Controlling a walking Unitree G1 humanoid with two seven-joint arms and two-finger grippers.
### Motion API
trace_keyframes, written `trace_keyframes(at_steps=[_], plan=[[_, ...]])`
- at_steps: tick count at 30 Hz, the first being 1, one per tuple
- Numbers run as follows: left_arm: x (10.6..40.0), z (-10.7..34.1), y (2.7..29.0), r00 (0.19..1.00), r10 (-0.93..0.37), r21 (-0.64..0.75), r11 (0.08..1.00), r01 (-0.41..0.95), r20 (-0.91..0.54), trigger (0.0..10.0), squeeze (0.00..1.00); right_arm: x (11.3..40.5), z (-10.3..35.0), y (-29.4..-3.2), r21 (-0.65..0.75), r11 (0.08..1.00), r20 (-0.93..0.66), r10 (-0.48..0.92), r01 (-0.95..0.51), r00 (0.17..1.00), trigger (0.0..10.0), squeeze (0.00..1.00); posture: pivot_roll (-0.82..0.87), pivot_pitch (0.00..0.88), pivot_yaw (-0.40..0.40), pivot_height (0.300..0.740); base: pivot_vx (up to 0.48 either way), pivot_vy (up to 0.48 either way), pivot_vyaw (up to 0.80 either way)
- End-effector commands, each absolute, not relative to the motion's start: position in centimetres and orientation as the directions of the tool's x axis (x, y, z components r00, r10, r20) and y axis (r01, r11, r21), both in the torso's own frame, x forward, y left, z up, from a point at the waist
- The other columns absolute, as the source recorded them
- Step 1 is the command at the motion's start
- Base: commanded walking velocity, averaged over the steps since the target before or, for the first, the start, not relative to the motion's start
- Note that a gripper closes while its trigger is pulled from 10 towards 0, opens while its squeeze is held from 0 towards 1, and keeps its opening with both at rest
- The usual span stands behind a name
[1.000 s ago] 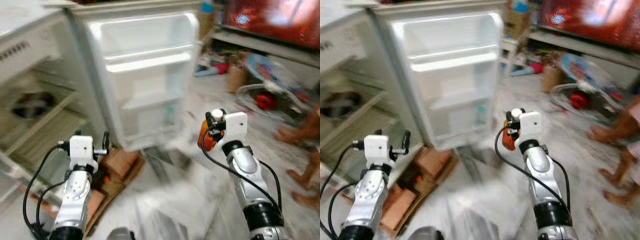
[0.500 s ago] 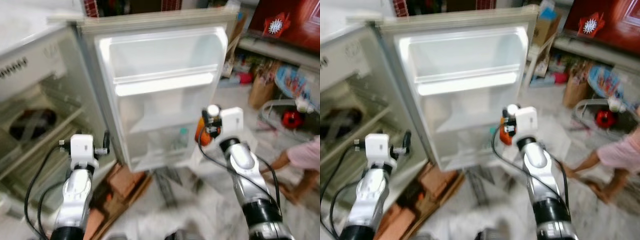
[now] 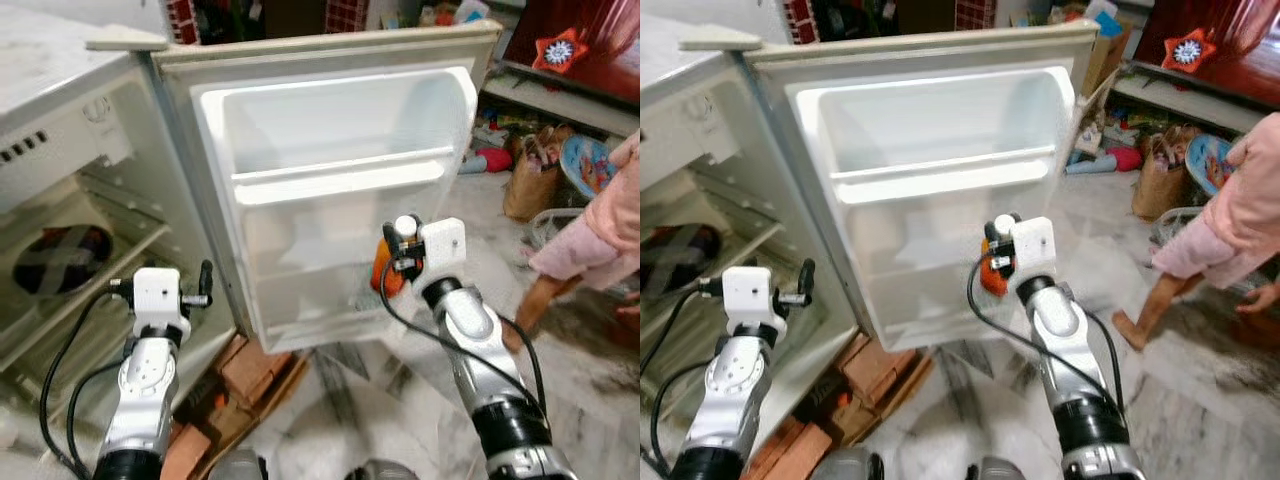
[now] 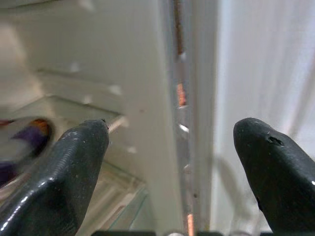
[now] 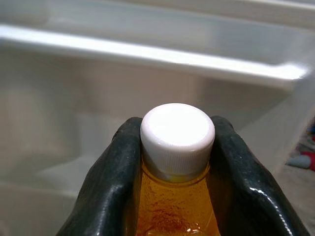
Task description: Restocking fridge
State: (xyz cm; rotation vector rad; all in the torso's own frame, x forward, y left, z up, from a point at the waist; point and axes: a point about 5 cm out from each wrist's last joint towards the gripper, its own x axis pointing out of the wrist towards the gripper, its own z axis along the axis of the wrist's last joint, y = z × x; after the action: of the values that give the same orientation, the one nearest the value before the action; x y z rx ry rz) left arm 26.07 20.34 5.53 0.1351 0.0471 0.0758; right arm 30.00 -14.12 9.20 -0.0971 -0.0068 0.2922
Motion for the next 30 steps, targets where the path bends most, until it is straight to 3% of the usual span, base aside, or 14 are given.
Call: trace_keyframes(at_steps=[1, 6, 30], plan=[[25.8, 5.5, 20.6, 0.995, 0.087, 0.150, 0.986, -0.079, -0.047, 10.0, 0.00, 30.4, 10.5, -13.5, -0.094, 0.949, 0.049, 0.306, -0.301, 0.951, 10.0, 0.00, 0.02, 0.006, -0.032, 0.740, 0.000, 0.000, 0.79], [25.7, 5.4, 20.5, 0.995, 0.080, 0.151, 0.986, -0.071, -0.054, 10.0, 0.00, 30.3, 10.4, -13.5, -0.093, 0.952, 0.045, 0.296, -0.291, 0.954, 10.0, 0.00, 0.02, 0.004, -0.031, 0.740, 0.000, 0.000, 0.65], [23.8, 4.2, 20.9, 0.990, 0.073, 0.141, 0.989, -0.056, -0.121, 10.0, 0.00, 30.3, 10.3, -14.7, -0.067, 0.974, 0.053, 0.221, -0.217, 0.974, 10.0, 0.00, 0.03, 0.008, -0.030, 0.740, 0.000, 0.000, 0.00]])
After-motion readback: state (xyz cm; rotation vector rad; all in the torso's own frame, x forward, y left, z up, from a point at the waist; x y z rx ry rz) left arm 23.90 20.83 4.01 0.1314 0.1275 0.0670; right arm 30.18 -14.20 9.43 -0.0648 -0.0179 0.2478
